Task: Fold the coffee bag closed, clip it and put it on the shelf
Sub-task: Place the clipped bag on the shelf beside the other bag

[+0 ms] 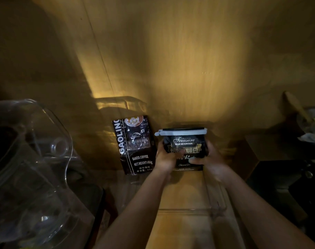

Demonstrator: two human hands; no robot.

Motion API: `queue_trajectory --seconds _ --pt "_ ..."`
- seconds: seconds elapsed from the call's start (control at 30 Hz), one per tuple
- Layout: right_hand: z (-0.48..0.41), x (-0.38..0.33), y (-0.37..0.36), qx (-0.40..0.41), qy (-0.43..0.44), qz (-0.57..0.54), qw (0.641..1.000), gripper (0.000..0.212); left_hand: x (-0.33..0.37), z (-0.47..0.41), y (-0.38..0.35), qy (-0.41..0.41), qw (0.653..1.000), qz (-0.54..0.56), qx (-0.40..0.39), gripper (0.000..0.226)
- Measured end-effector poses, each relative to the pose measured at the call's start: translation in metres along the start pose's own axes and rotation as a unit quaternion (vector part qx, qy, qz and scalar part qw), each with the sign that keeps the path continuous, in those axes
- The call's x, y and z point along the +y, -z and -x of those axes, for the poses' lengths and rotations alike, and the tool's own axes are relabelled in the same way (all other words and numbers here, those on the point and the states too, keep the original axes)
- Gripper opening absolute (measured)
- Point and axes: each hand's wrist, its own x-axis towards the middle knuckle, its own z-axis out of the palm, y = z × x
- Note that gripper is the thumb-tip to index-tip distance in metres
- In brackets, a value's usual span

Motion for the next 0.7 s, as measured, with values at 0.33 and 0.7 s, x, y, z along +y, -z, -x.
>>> queue_trajectory --seconds 0.33,0.7 --pt "-0.008 0.014 -0.002 0.036 0.042 0.063 0.996 0.056 -0.011 -0.008 -0.004 -0.074 0.992 -0.085 0.064 0.05" --pt "0.0 0.005 -0.008 0.087 0.007 0.22 0.972 0.04 -0.002 -0.001 -0.008 -0.024 0.991 -0.106 0.081 0.049"
